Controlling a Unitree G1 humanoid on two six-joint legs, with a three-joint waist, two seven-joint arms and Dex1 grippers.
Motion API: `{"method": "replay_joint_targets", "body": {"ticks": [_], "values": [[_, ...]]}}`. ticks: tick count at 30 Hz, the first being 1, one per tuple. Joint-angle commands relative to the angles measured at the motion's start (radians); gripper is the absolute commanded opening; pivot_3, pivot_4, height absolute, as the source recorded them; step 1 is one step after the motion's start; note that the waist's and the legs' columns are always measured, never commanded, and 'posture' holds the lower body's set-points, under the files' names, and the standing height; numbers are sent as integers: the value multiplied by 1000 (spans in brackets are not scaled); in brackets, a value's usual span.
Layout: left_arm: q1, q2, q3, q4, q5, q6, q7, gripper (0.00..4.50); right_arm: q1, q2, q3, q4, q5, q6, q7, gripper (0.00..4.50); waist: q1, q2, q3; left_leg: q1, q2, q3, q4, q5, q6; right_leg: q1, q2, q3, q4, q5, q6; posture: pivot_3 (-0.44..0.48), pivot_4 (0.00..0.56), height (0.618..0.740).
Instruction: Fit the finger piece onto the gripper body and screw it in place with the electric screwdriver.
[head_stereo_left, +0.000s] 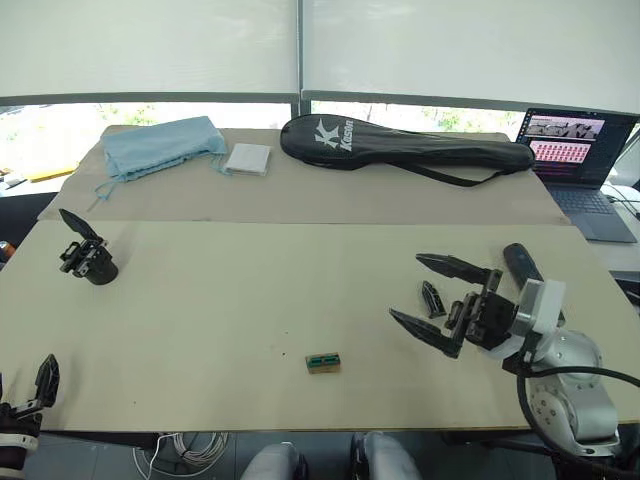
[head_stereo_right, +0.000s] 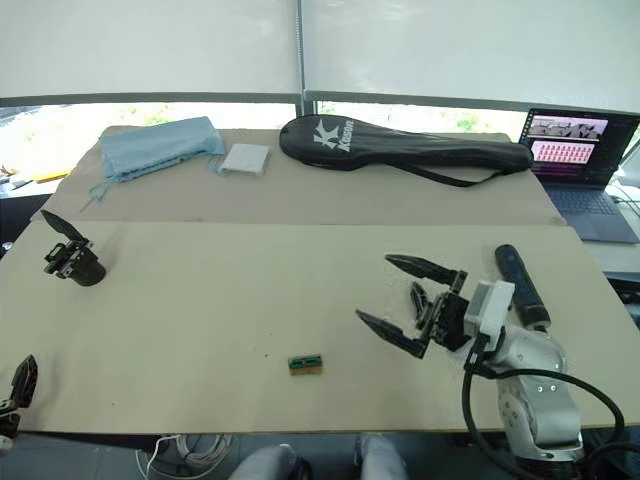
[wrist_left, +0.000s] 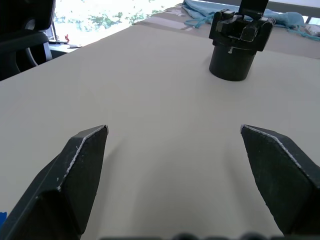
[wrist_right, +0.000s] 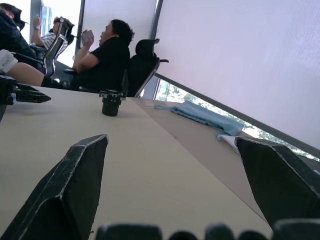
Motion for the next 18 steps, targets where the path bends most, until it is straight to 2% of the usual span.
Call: {"method": "replay_joint_targets", "body": {"ticks": [1,7,13,18], "values": [[-30,42,-22,-45,22,8,34,4500,-12,-17,-6,-36,13,-16,3,4473,0,0,0,0,0,0,0,0,0,0,0,0,0,0,0,0,150,740],[-202,135,-134,20,173,60,179,4500,-24,-24,11,-16,29,2,17,4473,4,0,0,1,0,0,0,1,-2,0,1,0,1,0,-1,0,150,740],[-387,168,-253,165,283,84,256,4500,-16,-22,21,-15,24,-5,10,4473,-11,0,0,2,-1,0,0,1,-2,0,5,-1,1,0,-1,0,150,740],[-498,179,-291,302,330,50,302,4500,10,-23,3,-9,22,-29,16,4473,-14,0,0,2,1,0,0,3,-5,0,10,-3,1,0,-1,0,150,740]]}}
